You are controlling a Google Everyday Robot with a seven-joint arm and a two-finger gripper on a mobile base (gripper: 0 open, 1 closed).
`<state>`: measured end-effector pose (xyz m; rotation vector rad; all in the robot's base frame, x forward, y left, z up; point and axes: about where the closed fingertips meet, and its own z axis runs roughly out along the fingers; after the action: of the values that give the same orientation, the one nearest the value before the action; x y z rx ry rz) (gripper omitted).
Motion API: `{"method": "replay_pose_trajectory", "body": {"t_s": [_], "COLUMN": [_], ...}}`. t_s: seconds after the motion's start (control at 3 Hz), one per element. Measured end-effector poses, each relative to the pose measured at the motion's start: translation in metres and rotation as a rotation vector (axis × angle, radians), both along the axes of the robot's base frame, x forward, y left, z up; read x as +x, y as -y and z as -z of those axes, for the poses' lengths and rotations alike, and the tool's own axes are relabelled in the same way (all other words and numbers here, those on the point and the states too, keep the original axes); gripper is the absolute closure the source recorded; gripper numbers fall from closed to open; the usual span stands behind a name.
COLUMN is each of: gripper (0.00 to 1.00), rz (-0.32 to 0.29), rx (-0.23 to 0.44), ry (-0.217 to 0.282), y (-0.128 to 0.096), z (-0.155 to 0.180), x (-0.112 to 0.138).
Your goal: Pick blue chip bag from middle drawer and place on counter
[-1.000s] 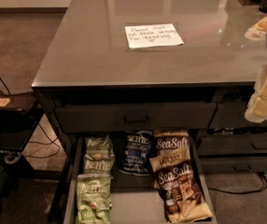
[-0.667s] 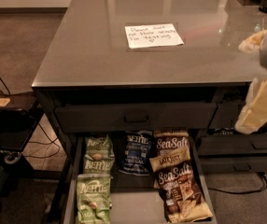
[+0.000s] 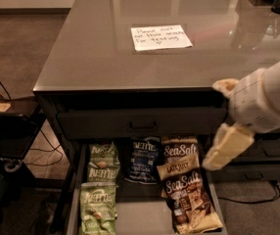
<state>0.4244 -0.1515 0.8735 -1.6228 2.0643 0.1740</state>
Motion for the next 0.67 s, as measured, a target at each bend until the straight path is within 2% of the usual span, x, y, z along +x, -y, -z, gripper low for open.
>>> {"method": "replay_pose_trajectory", "body": {"t_s": [0.33, 0.67], "gripper": [0.00, 0.00], "rz": [-0.020, -0.001], "rx": [0.056, 0.058], "ry": [0.009, 0.049], "y": [-0.0363, -0.0373], "z": [0.0517, 0.0510], "x": [0.0041, 0.0131]}}
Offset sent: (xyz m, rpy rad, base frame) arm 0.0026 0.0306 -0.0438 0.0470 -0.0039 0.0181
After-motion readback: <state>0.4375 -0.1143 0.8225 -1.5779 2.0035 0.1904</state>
